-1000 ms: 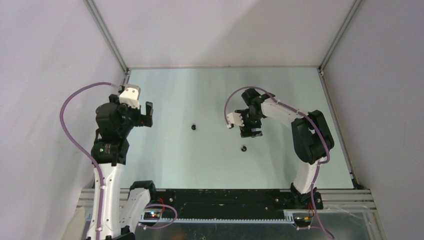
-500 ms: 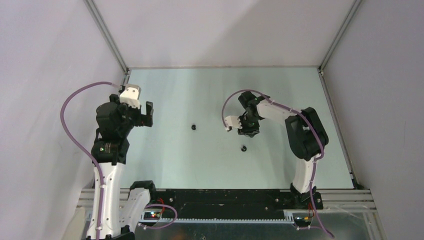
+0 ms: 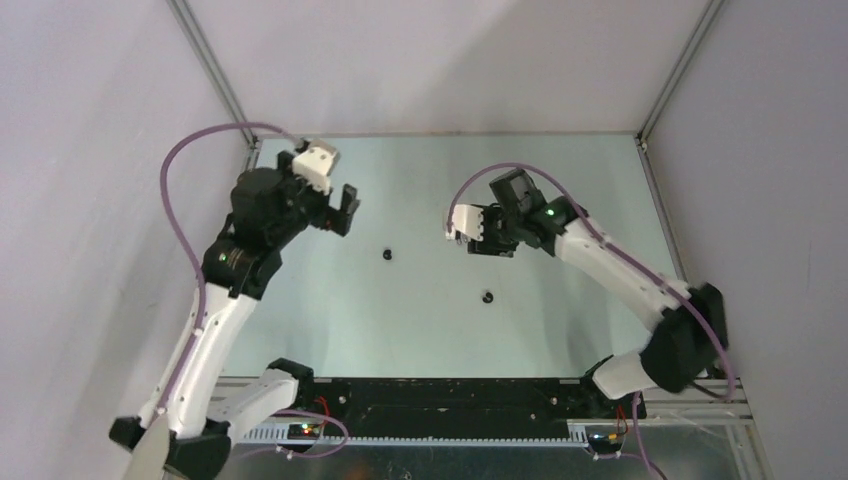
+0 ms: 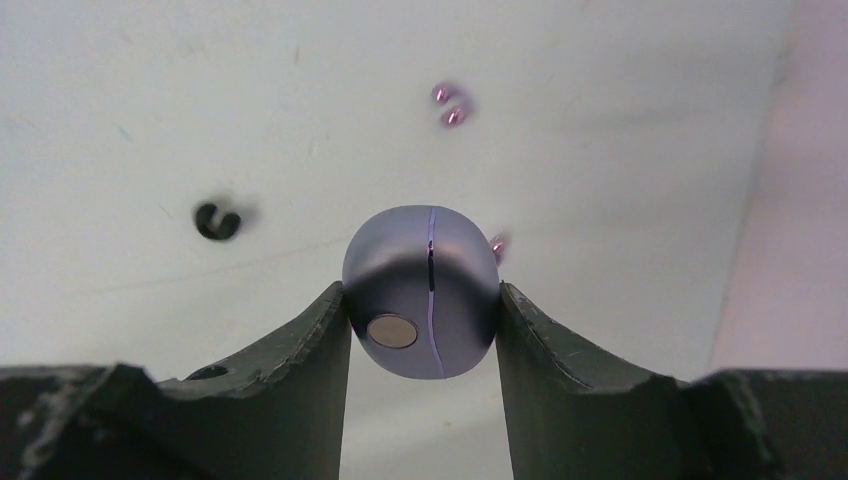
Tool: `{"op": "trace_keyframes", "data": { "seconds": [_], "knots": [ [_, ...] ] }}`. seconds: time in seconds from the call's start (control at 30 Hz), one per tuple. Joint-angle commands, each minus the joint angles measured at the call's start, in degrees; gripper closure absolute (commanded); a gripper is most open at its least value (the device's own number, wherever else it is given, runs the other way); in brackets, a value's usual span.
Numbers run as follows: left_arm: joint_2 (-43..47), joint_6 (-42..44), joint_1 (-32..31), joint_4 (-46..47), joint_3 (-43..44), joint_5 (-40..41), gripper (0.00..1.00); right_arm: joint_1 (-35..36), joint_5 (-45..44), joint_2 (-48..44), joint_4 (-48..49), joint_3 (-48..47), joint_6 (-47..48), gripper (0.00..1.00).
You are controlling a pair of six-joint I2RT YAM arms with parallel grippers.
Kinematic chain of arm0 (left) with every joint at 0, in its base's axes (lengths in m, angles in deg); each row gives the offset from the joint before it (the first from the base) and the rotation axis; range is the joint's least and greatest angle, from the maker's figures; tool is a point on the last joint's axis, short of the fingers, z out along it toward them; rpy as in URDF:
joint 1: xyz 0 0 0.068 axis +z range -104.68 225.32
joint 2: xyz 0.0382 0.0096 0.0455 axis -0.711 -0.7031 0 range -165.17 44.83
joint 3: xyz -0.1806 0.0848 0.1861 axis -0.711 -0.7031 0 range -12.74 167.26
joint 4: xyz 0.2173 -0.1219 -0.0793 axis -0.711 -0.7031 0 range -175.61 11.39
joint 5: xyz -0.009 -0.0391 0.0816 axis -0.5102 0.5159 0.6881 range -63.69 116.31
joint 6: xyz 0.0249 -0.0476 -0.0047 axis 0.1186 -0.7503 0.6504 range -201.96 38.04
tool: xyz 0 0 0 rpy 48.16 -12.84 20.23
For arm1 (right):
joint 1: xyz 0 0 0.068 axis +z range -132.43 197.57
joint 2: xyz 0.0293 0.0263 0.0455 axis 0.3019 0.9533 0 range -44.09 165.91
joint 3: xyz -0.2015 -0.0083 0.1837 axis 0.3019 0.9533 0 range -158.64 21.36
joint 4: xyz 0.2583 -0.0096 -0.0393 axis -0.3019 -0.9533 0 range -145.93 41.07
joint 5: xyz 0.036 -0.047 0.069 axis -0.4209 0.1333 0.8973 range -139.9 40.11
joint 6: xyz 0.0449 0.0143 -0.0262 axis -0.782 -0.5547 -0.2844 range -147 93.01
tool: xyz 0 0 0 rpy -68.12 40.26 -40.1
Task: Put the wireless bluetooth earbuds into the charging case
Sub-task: Pick up the charging case at the center of the board.
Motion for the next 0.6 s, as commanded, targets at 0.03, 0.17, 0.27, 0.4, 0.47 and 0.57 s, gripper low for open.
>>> {"op": "trace_keyframes", "data": {
  "seconds": [0.03,0.17,0.27,0.4,0.47,0.57],
  "knots": [
    [-10.14,-1.45,-8.91,-1.75,12.58,-7.53,0.01,4.42,3.81,-11.5,5.04,0.5,-12.53,0.88],
    [-17.62,-10.69,-9.82,1.4,17.12,-19.09,0.01,6.17,3.98,-16.78,10.13,2.94,-16.85,0.88],
    [-19.29,-18.88,-11.72,7.34,14.62,-24.07,0.01,5.9,2.57,-19.11,13.6,4.38,-19.72,0.9],
    [-20.44,-21.67,-16.95,11.03,12.53,-24.83,0.01,5.27,1.54,-20.67,18.58,4.79,-25.52,0.93],
    [-21.04,-23.11,-18.82,11.67,12.15,-26.36,0.01,5.54,1.54,-21.2,19.92,5.31,-26.32,0.93],
    [-21.75,-23.85,-20.6,11.65,12.08,-26.86,0.01,6.33,0.9,-22.0,21.35,6.25,-26.56,0.93]
  ]
}}
